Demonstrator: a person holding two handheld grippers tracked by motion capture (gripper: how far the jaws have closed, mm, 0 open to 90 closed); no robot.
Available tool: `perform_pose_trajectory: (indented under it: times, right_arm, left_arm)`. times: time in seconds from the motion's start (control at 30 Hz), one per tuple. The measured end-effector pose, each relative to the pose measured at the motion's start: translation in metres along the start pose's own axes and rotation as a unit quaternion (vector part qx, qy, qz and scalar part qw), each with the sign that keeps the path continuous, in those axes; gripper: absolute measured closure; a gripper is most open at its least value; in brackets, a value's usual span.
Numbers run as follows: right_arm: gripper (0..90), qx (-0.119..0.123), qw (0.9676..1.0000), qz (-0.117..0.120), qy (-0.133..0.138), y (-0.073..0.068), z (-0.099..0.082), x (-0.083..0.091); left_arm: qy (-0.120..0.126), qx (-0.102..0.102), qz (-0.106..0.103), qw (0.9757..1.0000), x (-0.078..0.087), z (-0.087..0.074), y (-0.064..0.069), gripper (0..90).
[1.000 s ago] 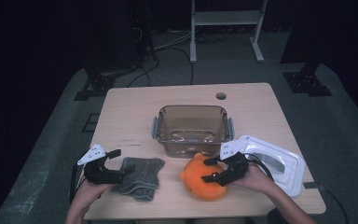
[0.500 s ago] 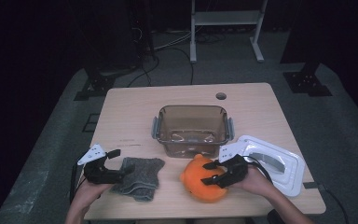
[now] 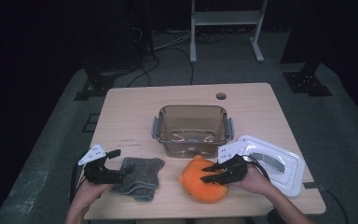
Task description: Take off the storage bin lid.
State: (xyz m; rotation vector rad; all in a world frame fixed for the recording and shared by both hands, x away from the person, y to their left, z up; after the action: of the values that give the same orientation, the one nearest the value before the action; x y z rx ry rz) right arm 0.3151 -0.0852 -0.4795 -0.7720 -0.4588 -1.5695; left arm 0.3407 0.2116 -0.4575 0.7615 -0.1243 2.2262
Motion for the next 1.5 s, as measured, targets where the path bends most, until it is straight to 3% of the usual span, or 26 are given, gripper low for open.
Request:
perform_pose_trajectory:
  times: [0.23,0.8,0.93,1.5]
  right_arm:
    - [75.9,0.015,0.9995,0.029,0.002,-0.004,0.01,0.003]
    - [76.6,0.052,0.9969,0.059,0.007,-0.017,0.032,0.004]
    - [76.6,0.053,0.9955,0.076,0.022,-0.021,0.04,0.008]
    - [76.6,0.095,0.9902,0.091,0.047,-0.037,0.087,0.035]
  left_arm:
    - [0.001,0.002,0.001,1.0,0.001,0.0,-0.002,7.1]
    - [0.006,0.006,0.002,1.0,0.004,0.0,-0.005,7.1]
    - [0.007,0.005,0.002,1.0,0.004,0.0,-0.005,7.1]
    - [0.007,0.011,0.001,0.9999,0.004,-0.003,-0.008,7.1]
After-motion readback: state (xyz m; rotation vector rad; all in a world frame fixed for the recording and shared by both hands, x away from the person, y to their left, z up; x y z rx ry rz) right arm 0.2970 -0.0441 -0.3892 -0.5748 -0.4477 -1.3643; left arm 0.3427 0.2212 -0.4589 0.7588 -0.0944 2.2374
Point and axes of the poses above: each handheld gripper's, and its own axes: x roughly backward along the jaws, z roughly out of its top, y roughly to its right, the point moved 9 cm from there along -x, roughly forward along the jaws, and after that the axes turned 8 degrees about -y, right-handed, at the moved point
